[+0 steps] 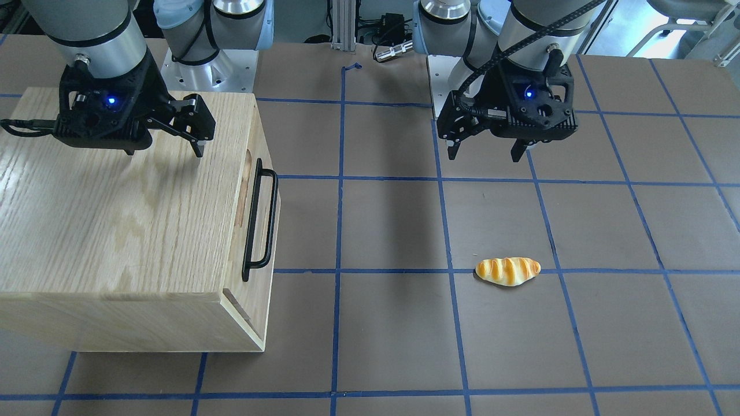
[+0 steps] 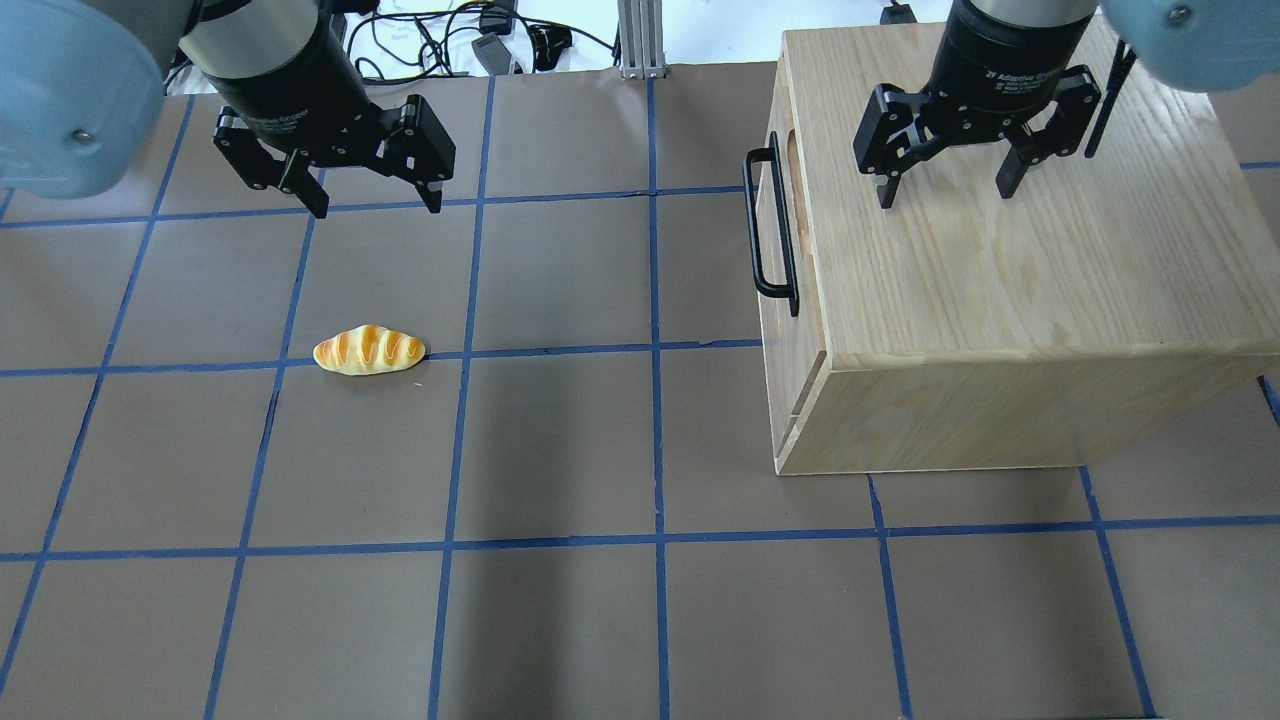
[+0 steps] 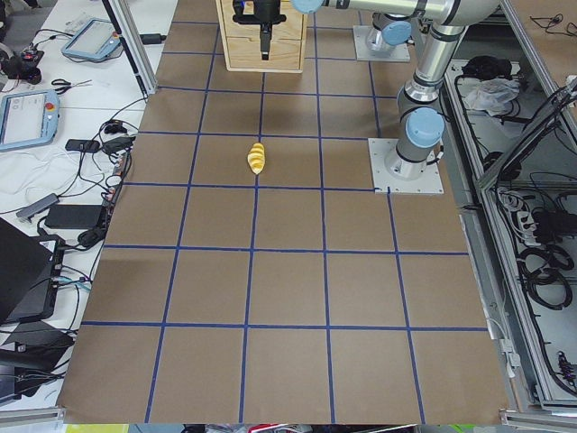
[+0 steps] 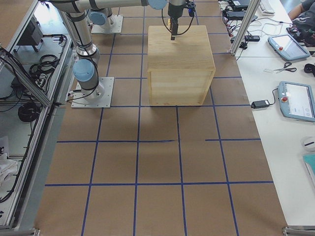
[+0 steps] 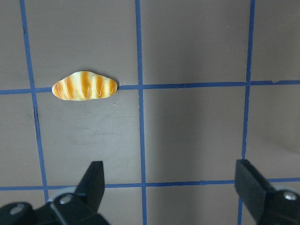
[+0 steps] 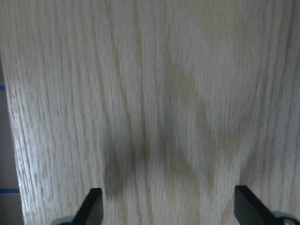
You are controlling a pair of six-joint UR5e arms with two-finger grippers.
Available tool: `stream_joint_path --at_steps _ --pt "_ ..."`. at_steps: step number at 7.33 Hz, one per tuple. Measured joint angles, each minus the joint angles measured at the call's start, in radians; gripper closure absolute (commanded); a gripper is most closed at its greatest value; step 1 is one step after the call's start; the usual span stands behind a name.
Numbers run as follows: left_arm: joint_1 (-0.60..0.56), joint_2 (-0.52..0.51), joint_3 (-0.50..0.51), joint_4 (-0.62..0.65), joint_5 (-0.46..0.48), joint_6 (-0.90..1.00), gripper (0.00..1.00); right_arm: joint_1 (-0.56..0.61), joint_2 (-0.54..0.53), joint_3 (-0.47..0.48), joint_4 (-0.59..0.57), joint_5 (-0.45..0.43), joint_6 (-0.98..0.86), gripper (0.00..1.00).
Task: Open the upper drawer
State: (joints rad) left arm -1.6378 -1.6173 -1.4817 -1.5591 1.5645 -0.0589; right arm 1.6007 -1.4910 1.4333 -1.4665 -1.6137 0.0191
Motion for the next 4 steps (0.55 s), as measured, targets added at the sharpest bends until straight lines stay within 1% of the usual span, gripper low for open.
stream_joint_path --at_steps 2,3,4 --pt "0.000 -0.004 -0.004 0.004 -0.001 -0.004 0.00 0.000 0.000 -0.001 0.000 0.000 0.001 0.00" --pt "-0.003 -0.015 -0.004 0.023 -0.016 -0.022 0.00 0.000 0.000 0.000 0.000 0.000 0.000 0.00" --pt "-0.006 -0.039 -0.003 0.067 -0.064 -0.066 0.00 0.001 0.000 -0.001 0.000 0.000 0.000 0.00"
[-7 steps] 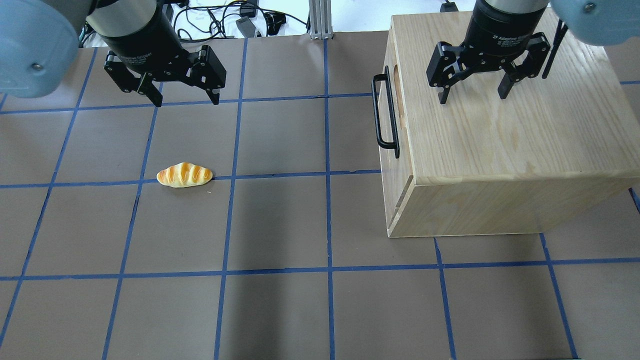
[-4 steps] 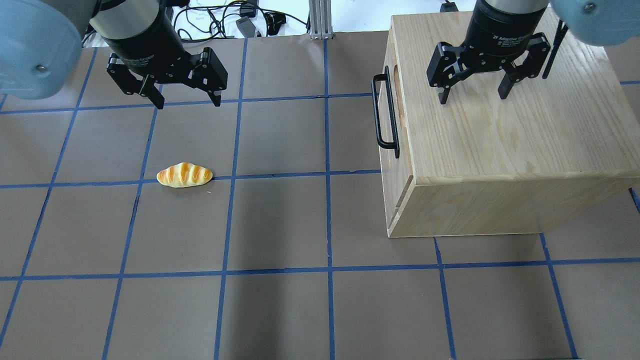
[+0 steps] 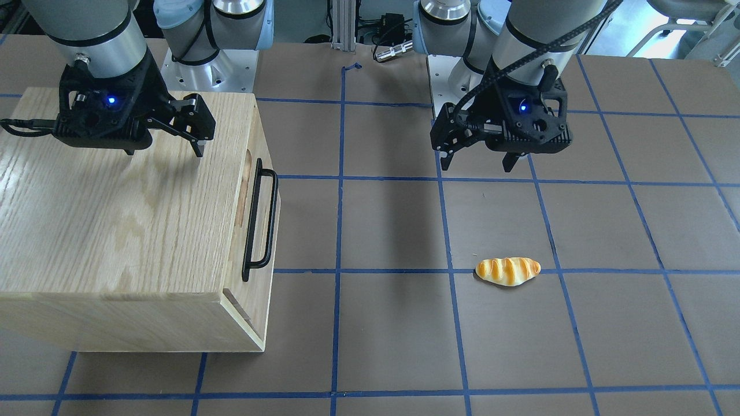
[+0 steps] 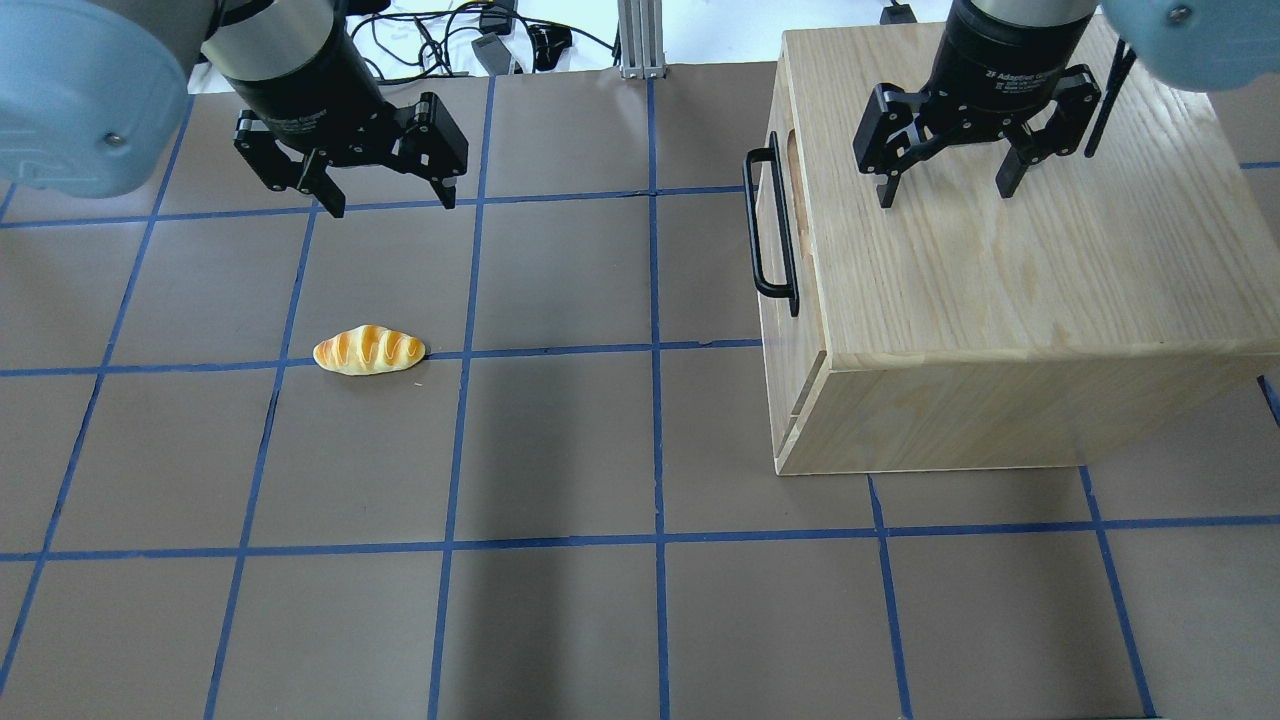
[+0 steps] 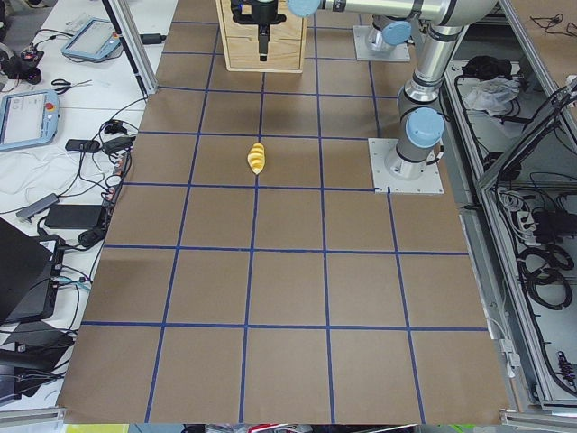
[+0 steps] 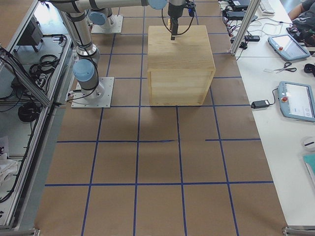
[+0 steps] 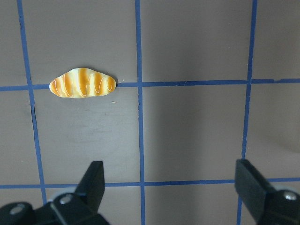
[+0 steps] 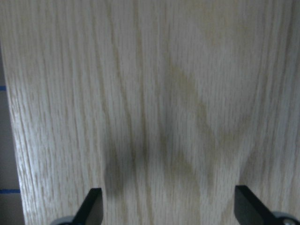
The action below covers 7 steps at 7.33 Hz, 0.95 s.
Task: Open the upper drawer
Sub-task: 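Move the left gripper toward the black drawer handle on the cabinet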
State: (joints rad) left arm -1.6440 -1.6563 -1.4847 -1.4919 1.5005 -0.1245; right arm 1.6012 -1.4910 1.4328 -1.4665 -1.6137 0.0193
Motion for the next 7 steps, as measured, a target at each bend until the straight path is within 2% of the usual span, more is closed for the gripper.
stream_joint_path --at_steps 2,7 --pt "-0.042 -0.061 0.002 0.104 -0.104 -0.101 0.00 -0.001 0.000 0.000 0.000 0.000 0.000 0.00" --pt "-0.209 -0.192 0.016 0.332 -0.224 -0.291 0.00 0.000 0.000 0.000 0.000 0.000 0.000 0.00"
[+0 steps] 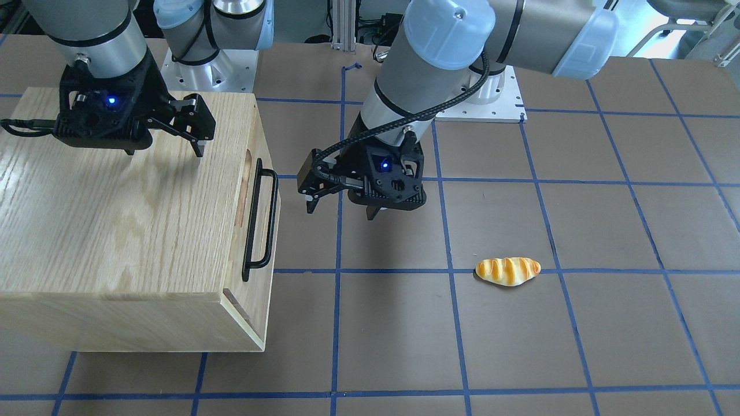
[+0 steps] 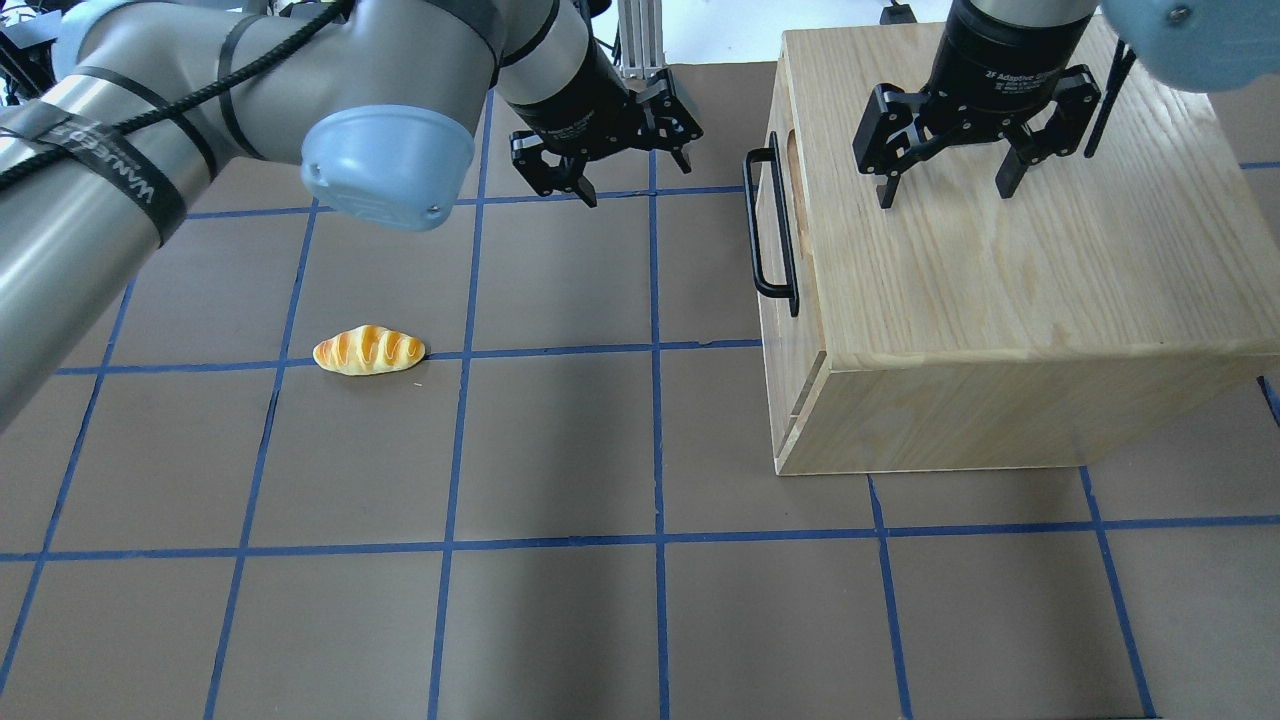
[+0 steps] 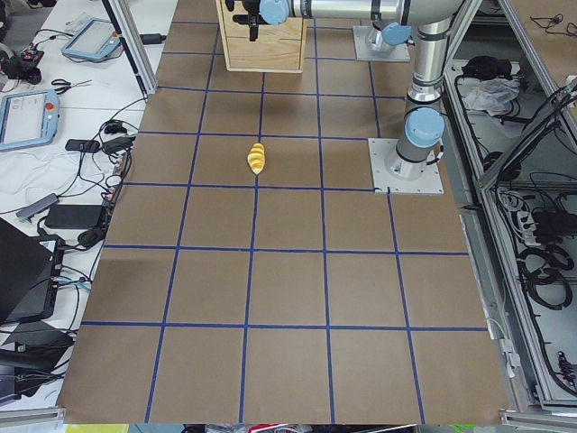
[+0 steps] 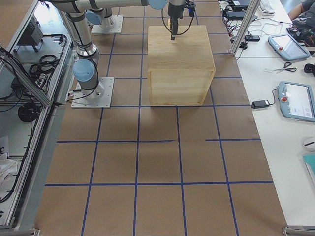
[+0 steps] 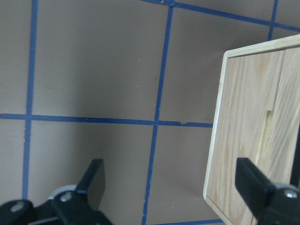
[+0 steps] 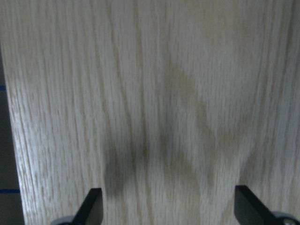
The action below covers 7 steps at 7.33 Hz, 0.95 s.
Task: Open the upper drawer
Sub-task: 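Move the left gripper toward the black drawer handle on the cabinet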
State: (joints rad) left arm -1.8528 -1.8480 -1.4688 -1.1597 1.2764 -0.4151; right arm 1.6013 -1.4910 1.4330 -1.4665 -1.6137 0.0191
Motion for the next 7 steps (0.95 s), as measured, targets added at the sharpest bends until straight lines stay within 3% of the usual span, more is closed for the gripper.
stream_joint_path --at_steps 7 --pt "-0.068 -0.058 -0.005 0.038 -0.039 -0.008 0.00 0.000 0.000 0.000 0.000 0.000 0.000 0.00"
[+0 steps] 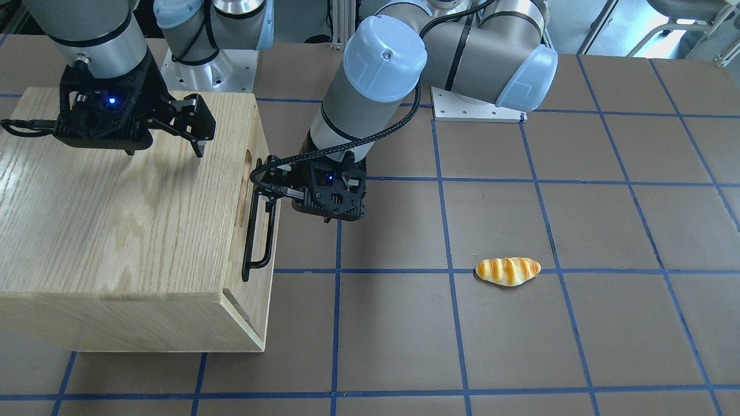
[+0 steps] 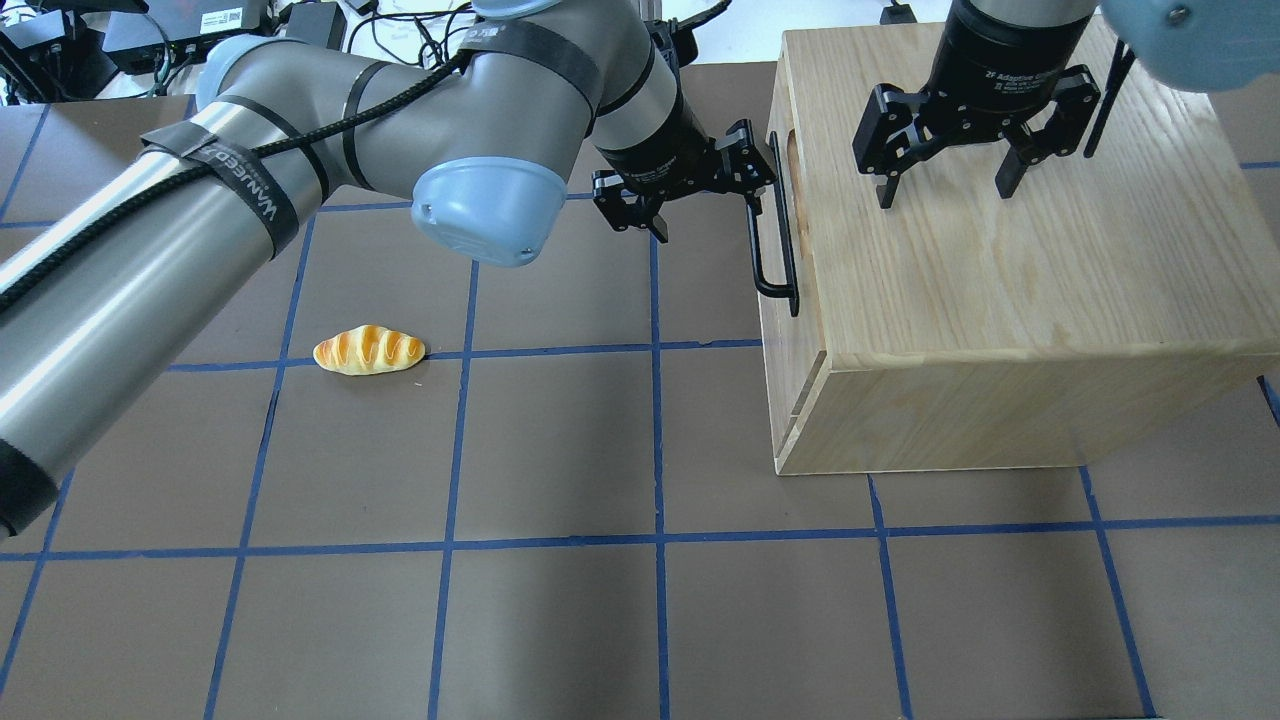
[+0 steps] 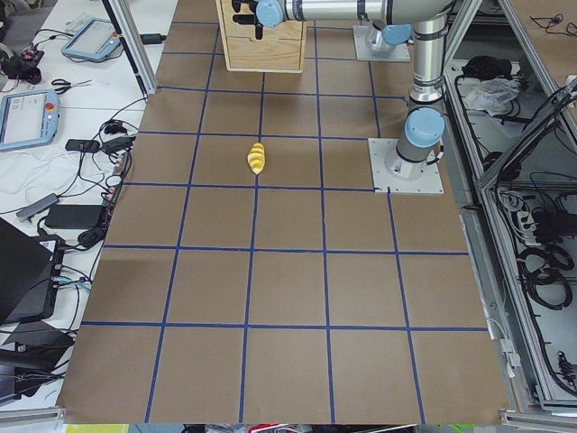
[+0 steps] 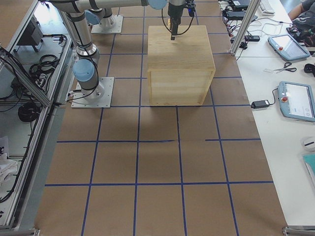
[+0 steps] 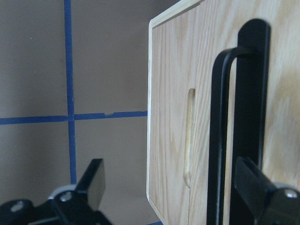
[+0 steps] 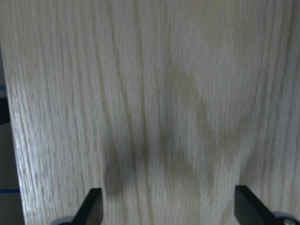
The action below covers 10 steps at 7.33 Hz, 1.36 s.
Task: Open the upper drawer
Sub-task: 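Move the left gripper toward the black drawer handle on the cabinet, then lower the left gripper around the black drawer handle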
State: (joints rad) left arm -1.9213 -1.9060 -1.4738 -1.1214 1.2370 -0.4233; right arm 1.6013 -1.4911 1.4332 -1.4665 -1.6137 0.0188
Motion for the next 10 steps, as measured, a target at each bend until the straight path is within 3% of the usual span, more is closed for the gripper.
stream_joint_path --at_steps 10 --pt "-0.002 -0.025 -0.017 0.000 -0.040 0.015 0.00 0.000 0.000 0.000 0.000 0.000 0.001 0.00"
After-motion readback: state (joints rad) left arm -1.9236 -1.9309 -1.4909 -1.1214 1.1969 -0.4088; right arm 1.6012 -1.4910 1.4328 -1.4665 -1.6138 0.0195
